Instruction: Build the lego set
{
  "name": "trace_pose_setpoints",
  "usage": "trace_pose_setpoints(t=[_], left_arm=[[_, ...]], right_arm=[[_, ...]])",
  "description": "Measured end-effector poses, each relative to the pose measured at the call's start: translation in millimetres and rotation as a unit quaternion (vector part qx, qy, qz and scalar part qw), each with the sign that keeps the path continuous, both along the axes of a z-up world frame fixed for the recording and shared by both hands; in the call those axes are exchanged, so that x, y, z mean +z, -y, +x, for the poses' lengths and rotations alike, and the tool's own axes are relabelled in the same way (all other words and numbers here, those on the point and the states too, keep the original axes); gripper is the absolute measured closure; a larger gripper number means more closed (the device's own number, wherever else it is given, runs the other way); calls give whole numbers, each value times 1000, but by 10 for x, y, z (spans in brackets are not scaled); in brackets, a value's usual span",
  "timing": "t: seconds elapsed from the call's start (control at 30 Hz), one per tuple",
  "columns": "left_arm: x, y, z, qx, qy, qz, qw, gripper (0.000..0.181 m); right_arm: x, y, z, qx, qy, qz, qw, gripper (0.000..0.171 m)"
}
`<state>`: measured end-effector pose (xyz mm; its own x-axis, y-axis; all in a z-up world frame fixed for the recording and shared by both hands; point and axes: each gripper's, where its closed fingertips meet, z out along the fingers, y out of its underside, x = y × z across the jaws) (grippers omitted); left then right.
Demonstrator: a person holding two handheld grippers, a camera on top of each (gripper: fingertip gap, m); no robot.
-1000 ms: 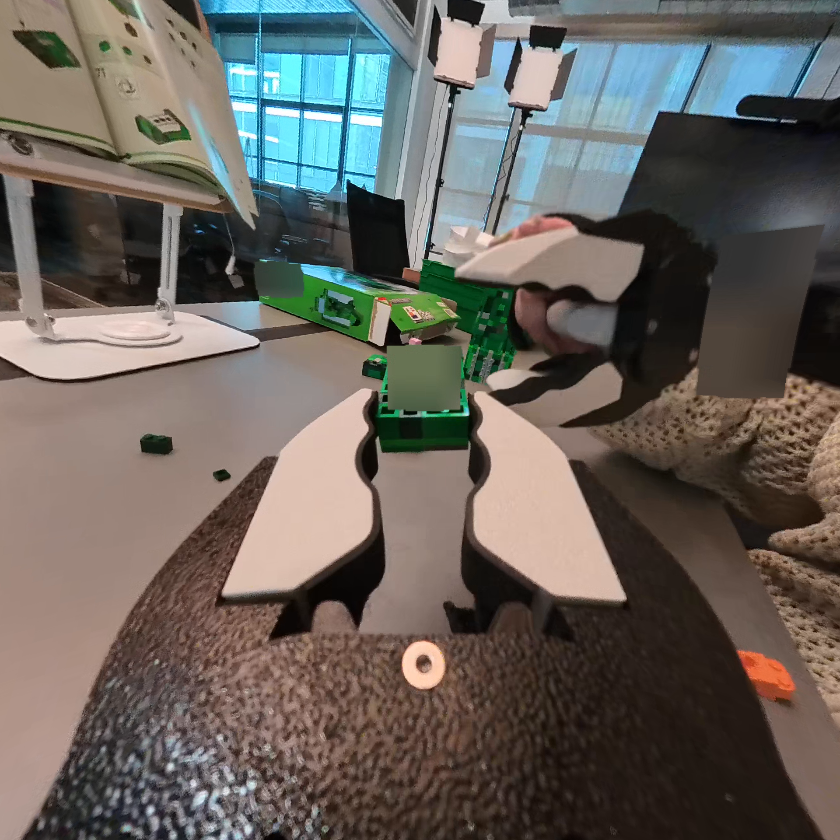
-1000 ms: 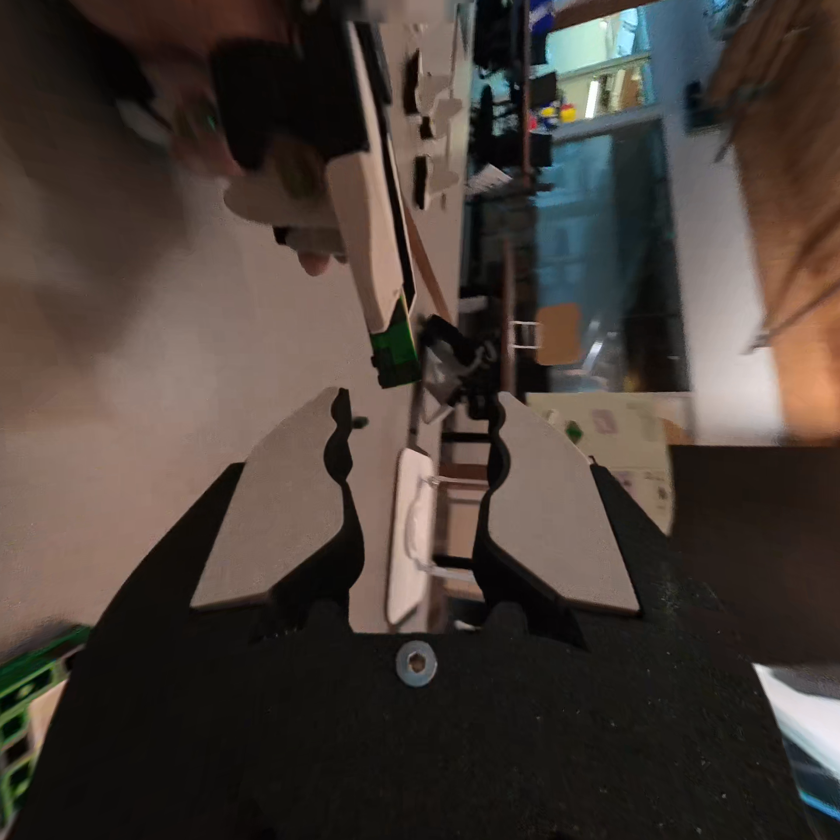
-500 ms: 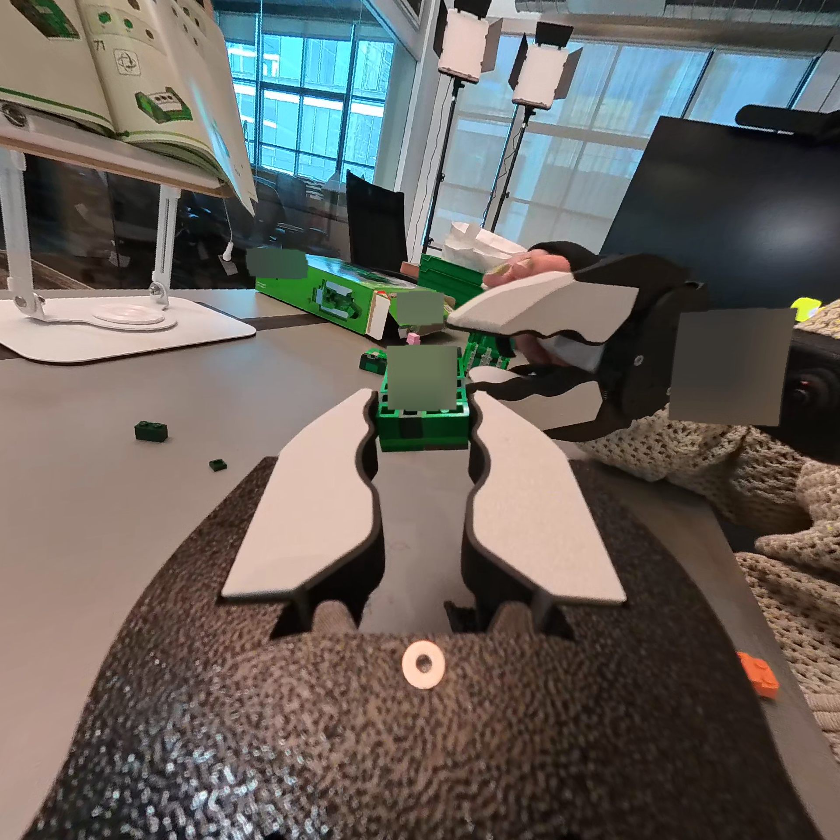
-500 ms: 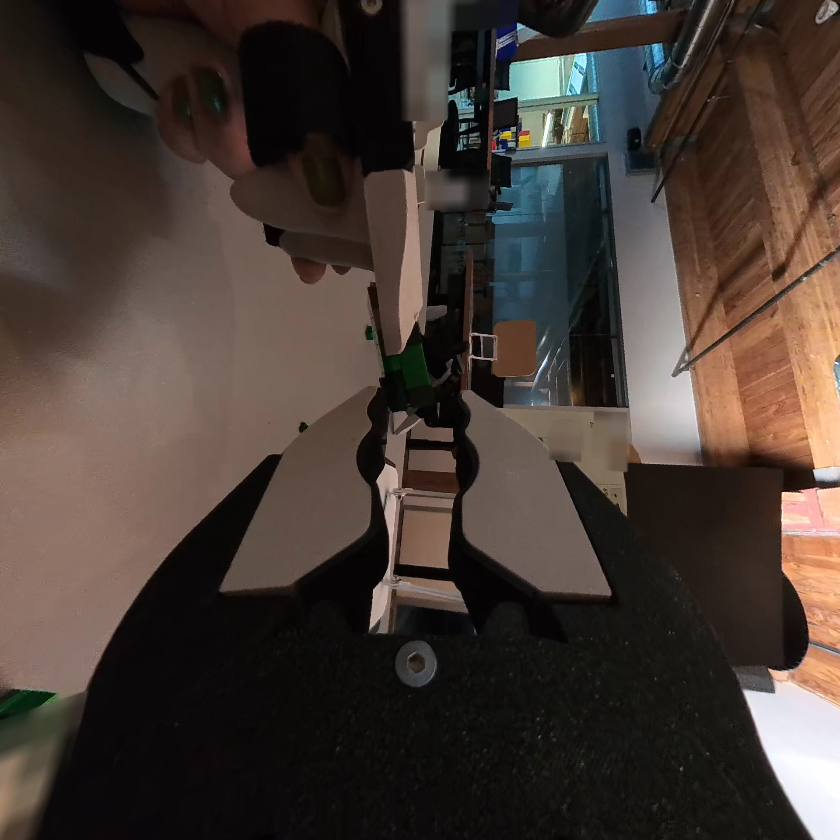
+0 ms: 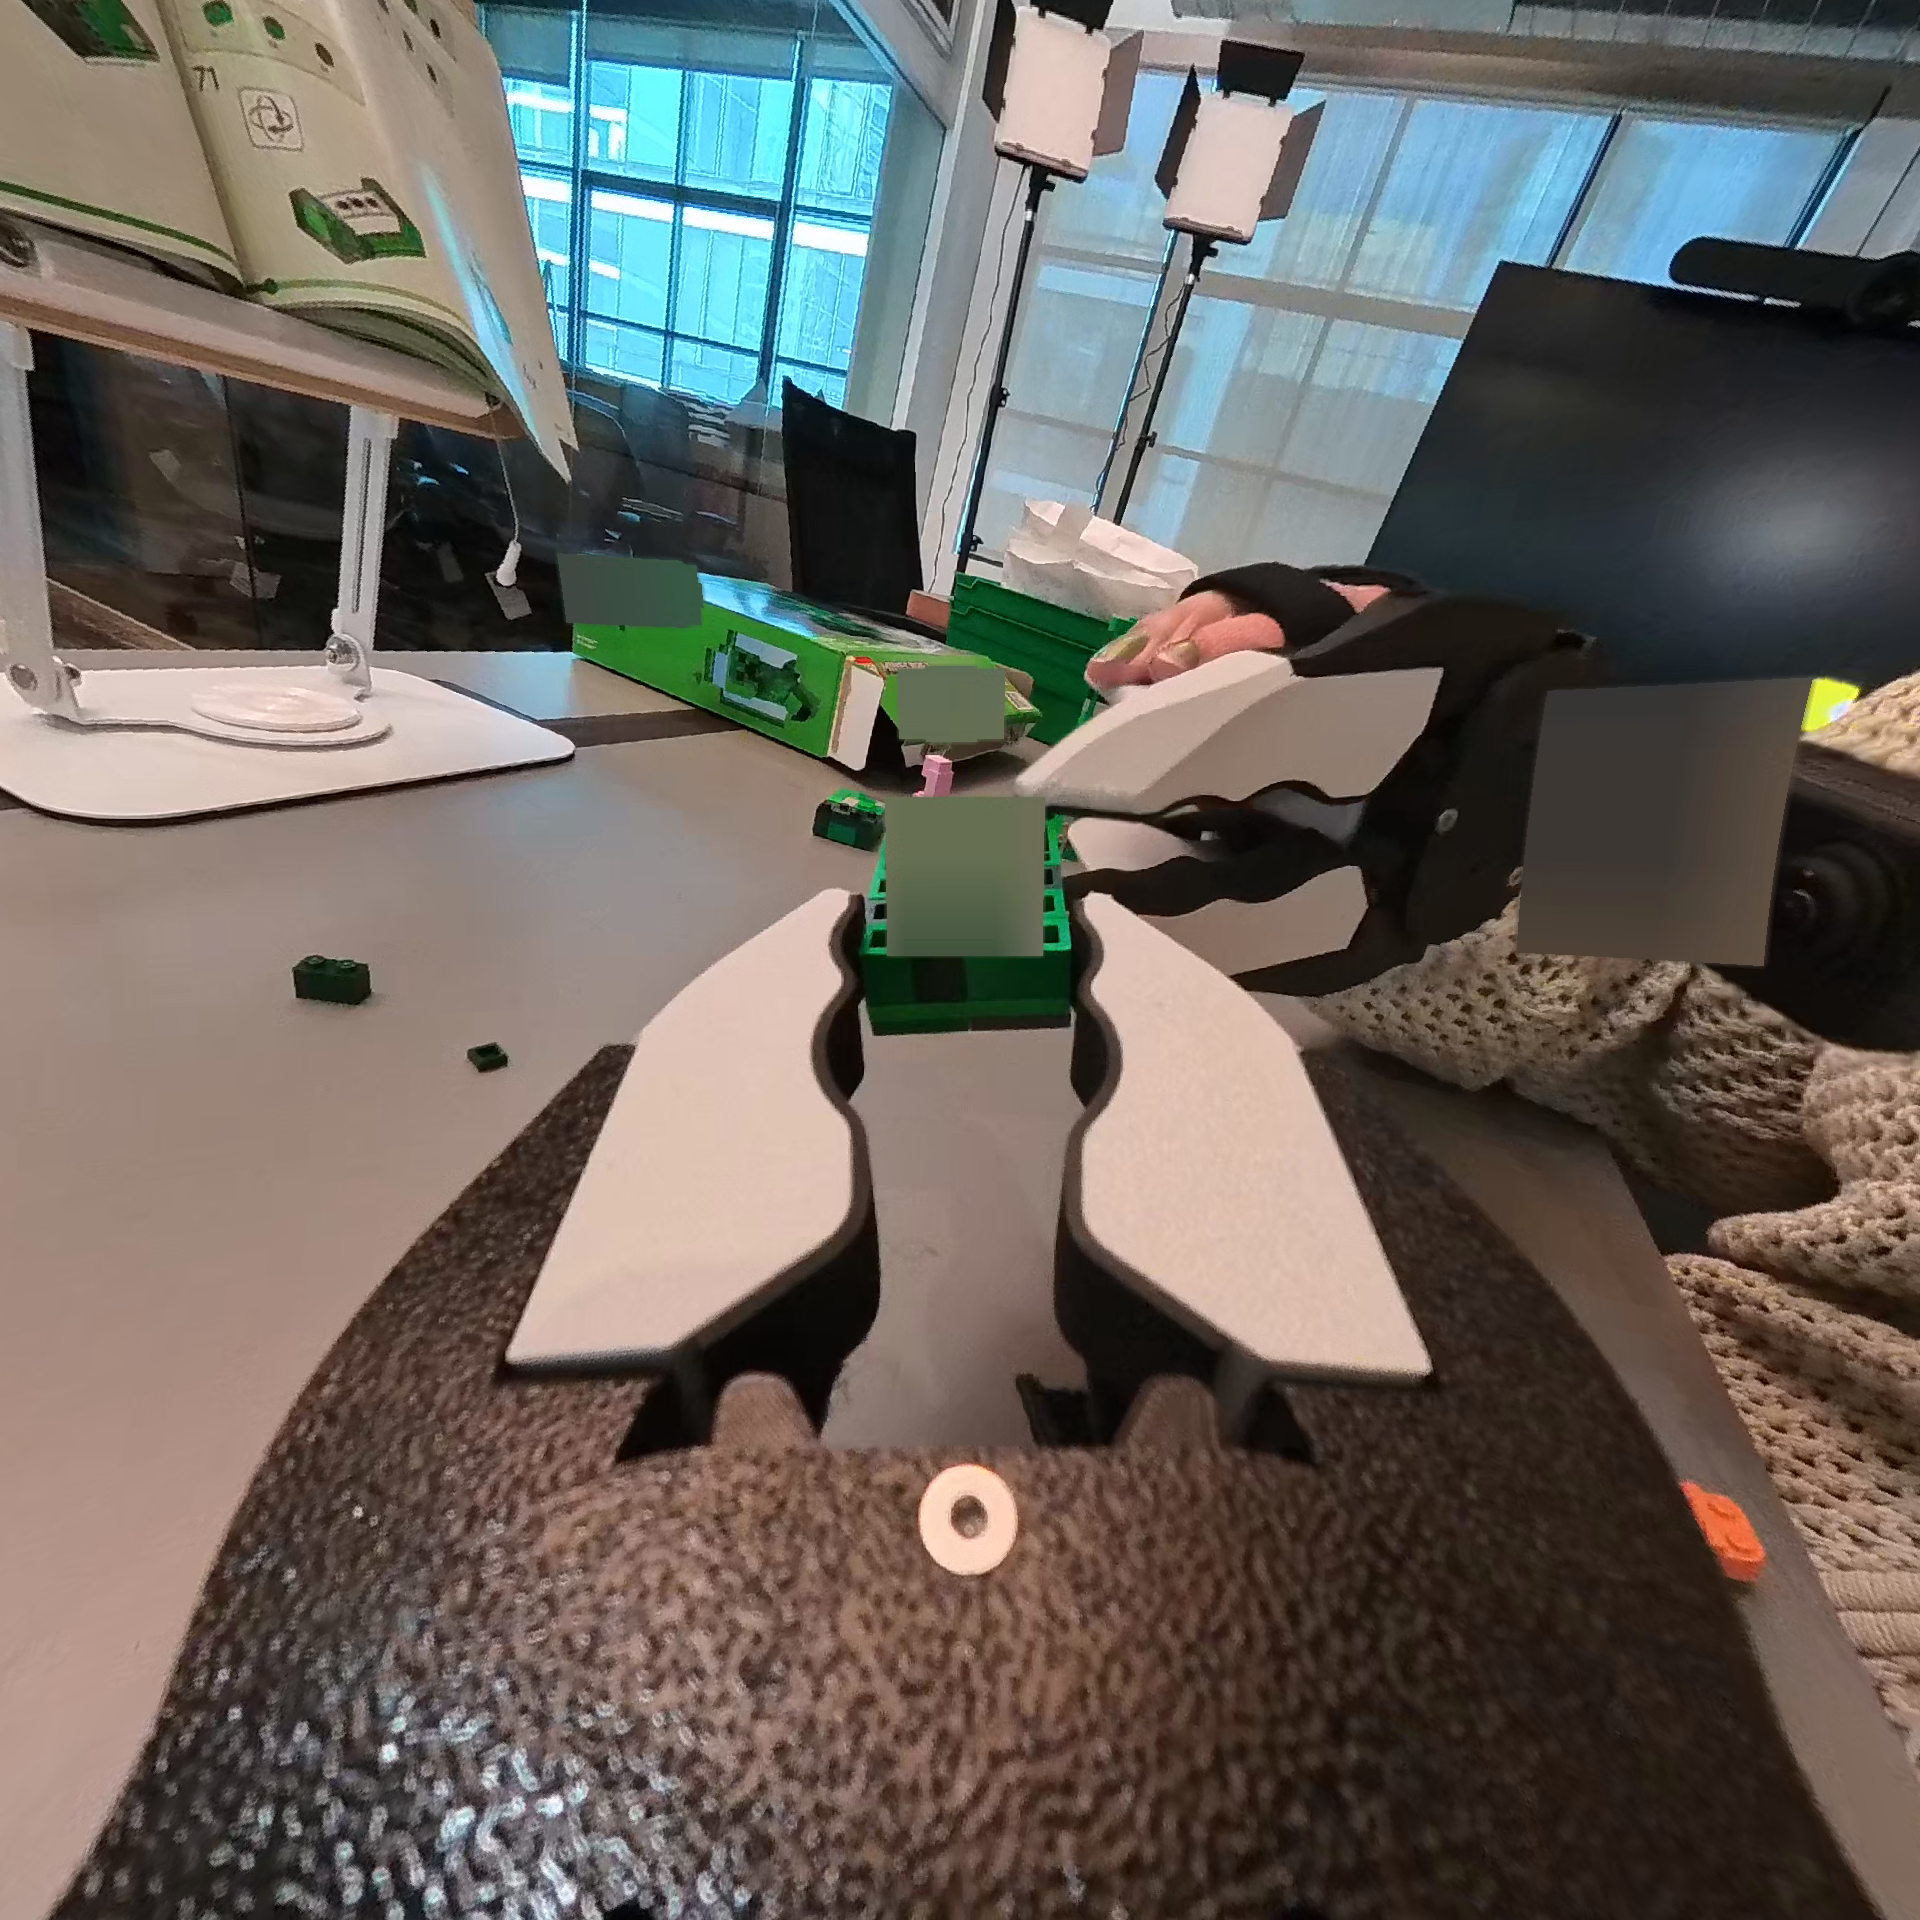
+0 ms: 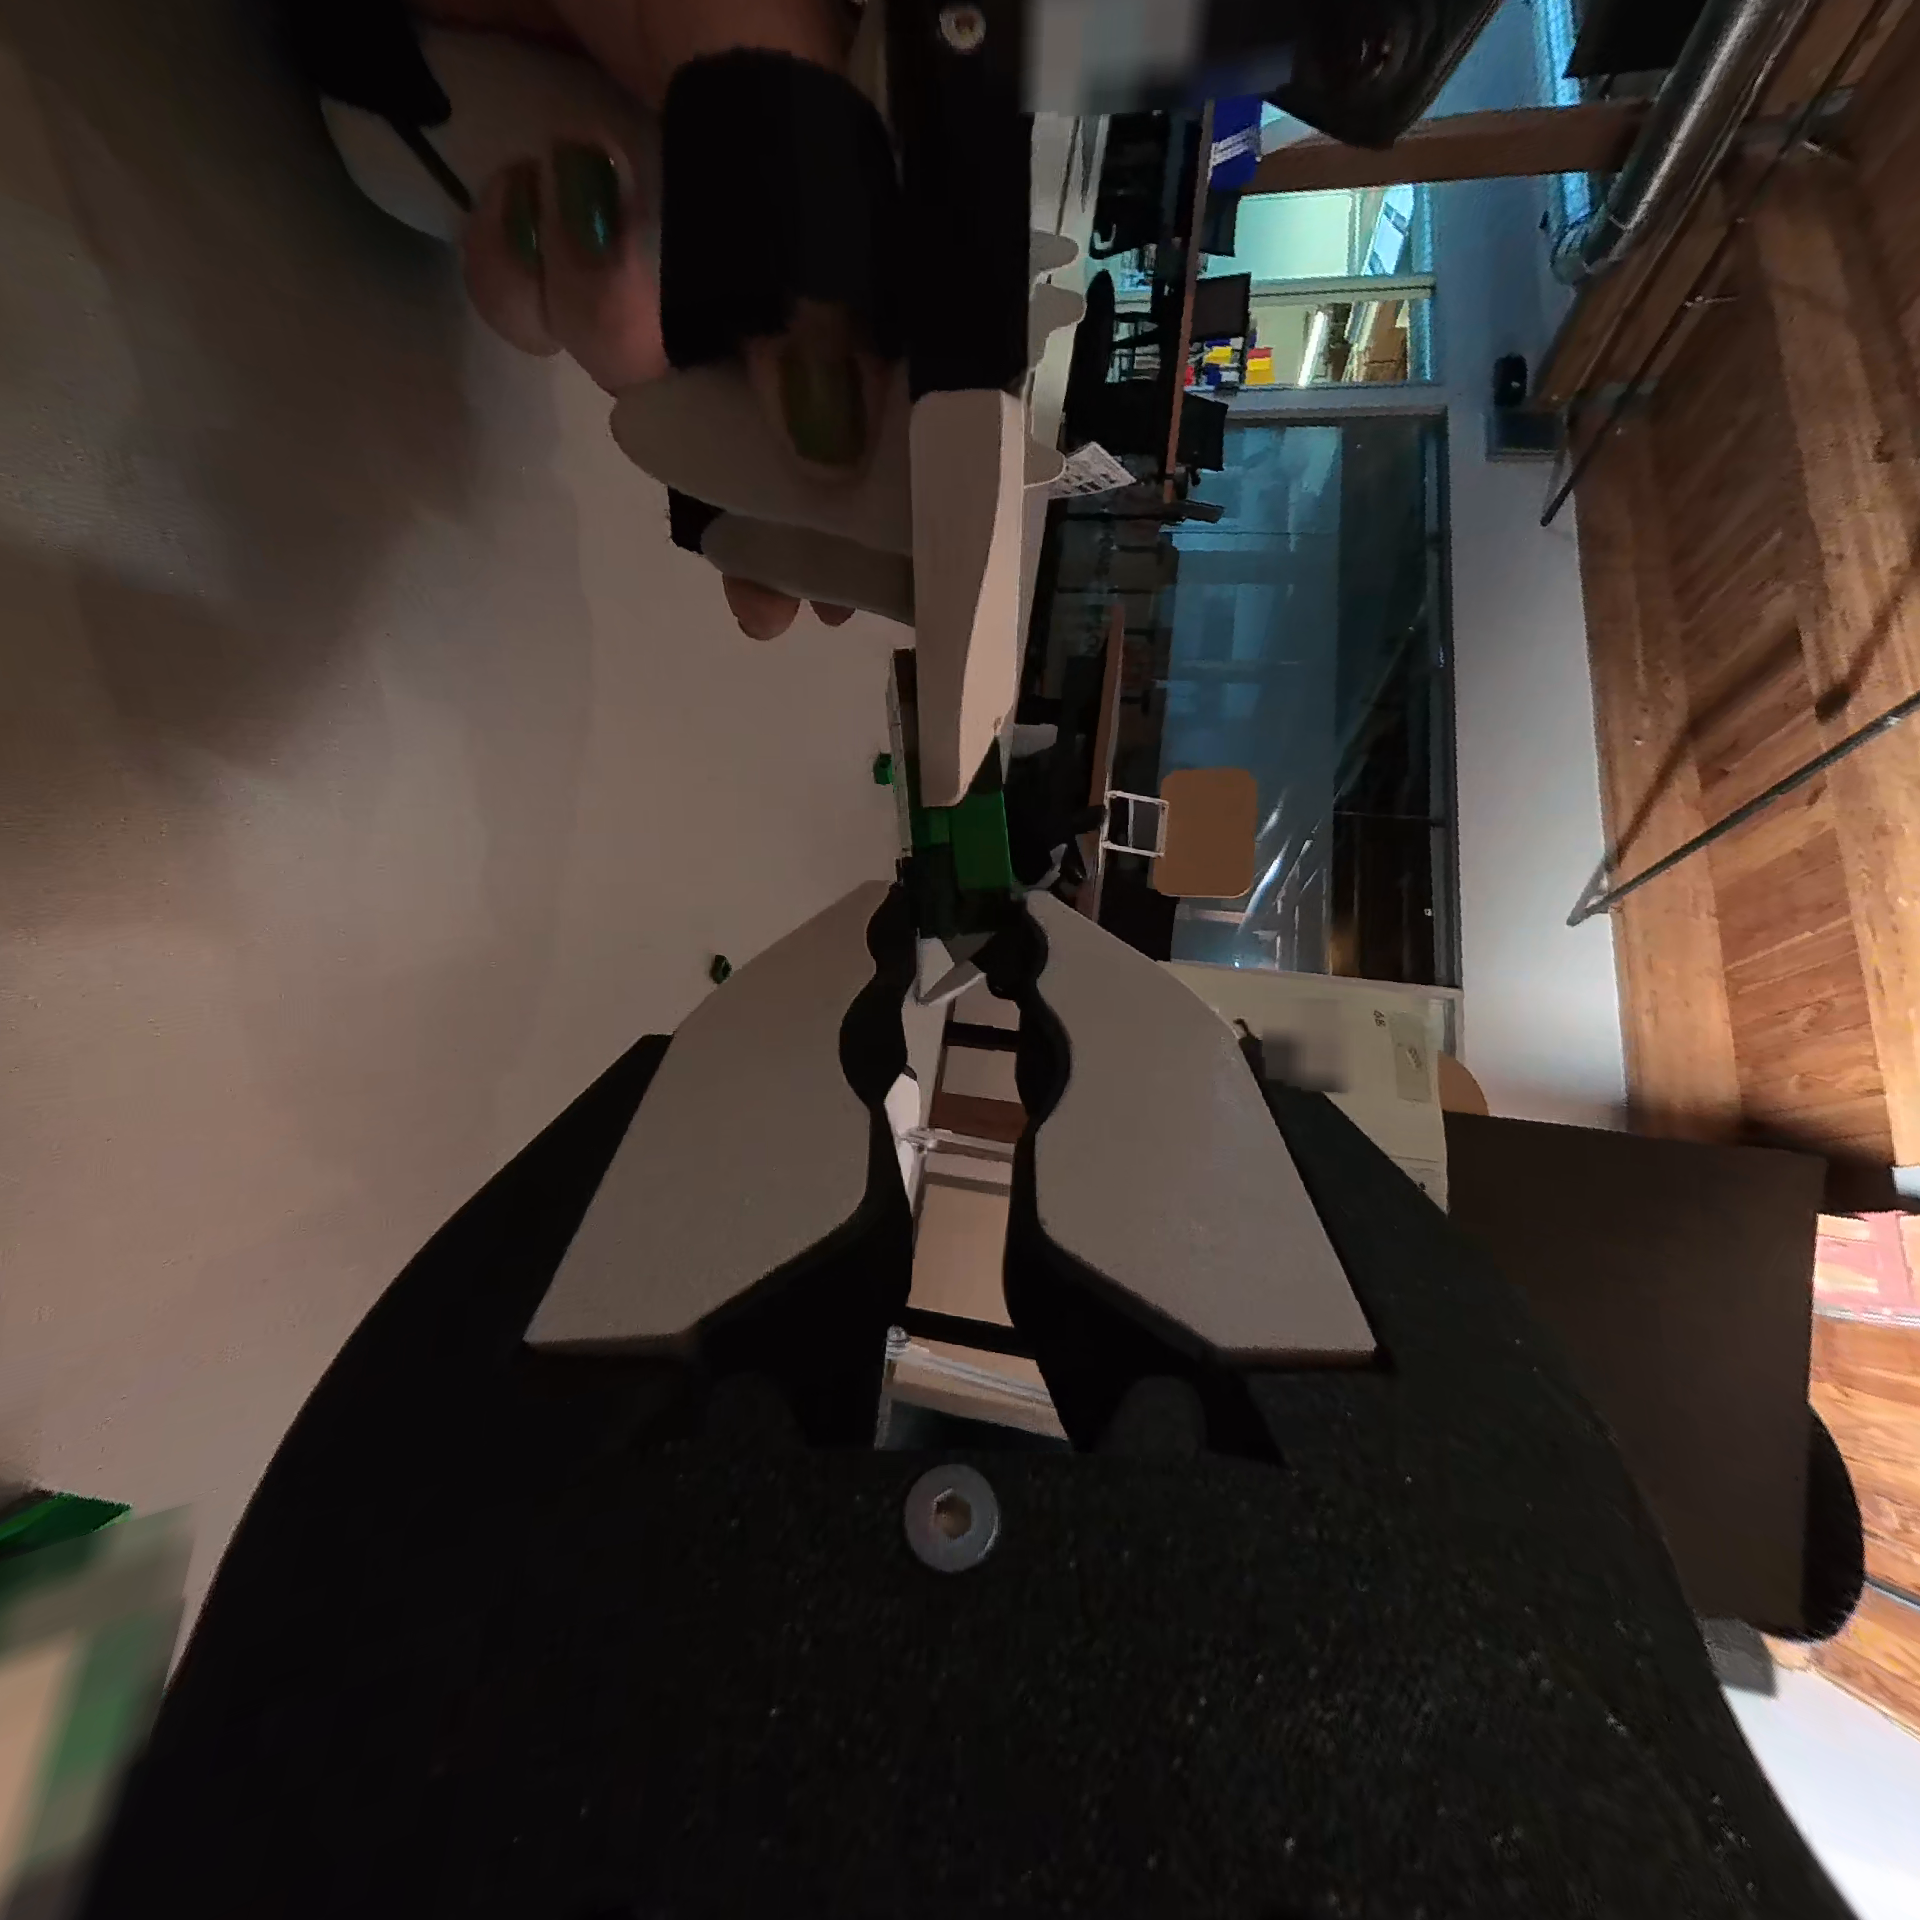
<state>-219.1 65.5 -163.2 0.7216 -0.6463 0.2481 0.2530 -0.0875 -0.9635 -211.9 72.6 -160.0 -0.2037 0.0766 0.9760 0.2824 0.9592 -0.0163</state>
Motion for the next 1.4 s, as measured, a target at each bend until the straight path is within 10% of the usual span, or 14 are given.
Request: trace_pose_setpoints(t=[0.4,0.53,1.13,1.4], left_arm=[[13,4,-16,-4,11,-1,1000,145],[-2,-1,-19,6,-10,3,1000,145],[-767,-24,639,-26,-346,-91,933,145],[-915,-48,644,-36,-369,-135,919,145]], right_arm=[[-22,15,-6,-6,3,-120,993,154],[19,-52,122,-32,-18,-226,973,117],[-58,-1377,1412,-169,-349,-503,773,136],[-73,-1353,1377,-156,-342,-496,783,143]])
